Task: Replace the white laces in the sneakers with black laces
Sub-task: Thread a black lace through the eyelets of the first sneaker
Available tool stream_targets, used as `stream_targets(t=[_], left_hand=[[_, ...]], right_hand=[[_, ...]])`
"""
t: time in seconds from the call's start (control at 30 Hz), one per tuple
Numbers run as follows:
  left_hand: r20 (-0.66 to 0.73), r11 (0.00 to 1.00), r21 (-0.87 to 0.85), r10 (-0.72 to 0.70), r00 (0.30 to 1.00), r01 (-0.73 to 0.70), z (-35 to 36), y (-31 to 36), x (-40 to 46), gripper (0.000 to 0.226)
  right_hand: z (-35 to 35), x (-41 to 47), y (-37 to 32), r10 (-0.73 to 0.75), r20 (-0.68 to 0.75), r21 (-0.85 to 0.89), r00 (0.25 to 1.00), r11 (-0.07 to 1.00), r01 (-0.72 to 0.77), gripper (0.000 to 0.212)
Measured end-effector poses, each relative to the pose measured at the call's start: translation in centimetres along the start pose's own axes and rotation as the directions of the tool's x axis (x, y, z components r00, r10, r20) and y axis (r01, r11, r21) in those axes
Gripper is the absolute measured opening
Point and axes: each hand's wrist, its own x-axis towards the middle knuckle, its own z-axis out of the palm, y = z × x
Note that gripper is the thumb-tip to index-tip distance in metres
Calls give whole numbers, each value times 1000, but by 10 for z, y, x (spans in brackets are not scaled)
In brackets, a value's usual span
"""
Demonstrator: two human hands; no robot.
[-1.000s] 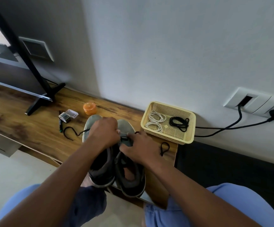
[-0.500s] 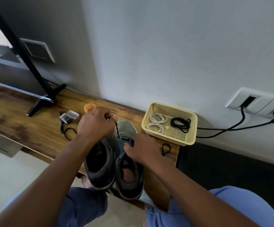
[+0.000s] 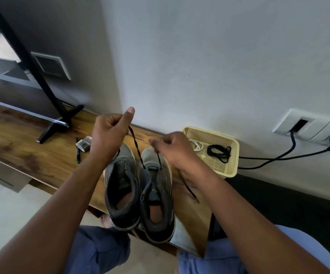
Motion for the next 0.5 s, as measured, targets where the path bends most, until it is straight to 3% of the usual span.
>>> stream_targets(t=[0.1, 0.23, 0.33, 0.5], left_hand=[[-16, 980, -181, 77, 997, -79, -1, 21, 3, 68], [-24, 951, -281, 131, 991, -133, -10, 54, 4, 62], [-18, 936, -325, 138, 990, -137, -18, 77, 3, 54], [31, 924, -376, 78, 996, -61, -32, 118, 8, 48]], right_hand=[[-16, -6, -39, -86, -19, 284, 996, 955, 88, 29], [-30, -13, -73, -168, 32, 602, 985, 790, 116, 24], [-40, -19, -95, -243, 4, 653, 970, 735, 182, 28], [-59, -34, -135, -357, -78, 581, 931, 743, 333, 31]])
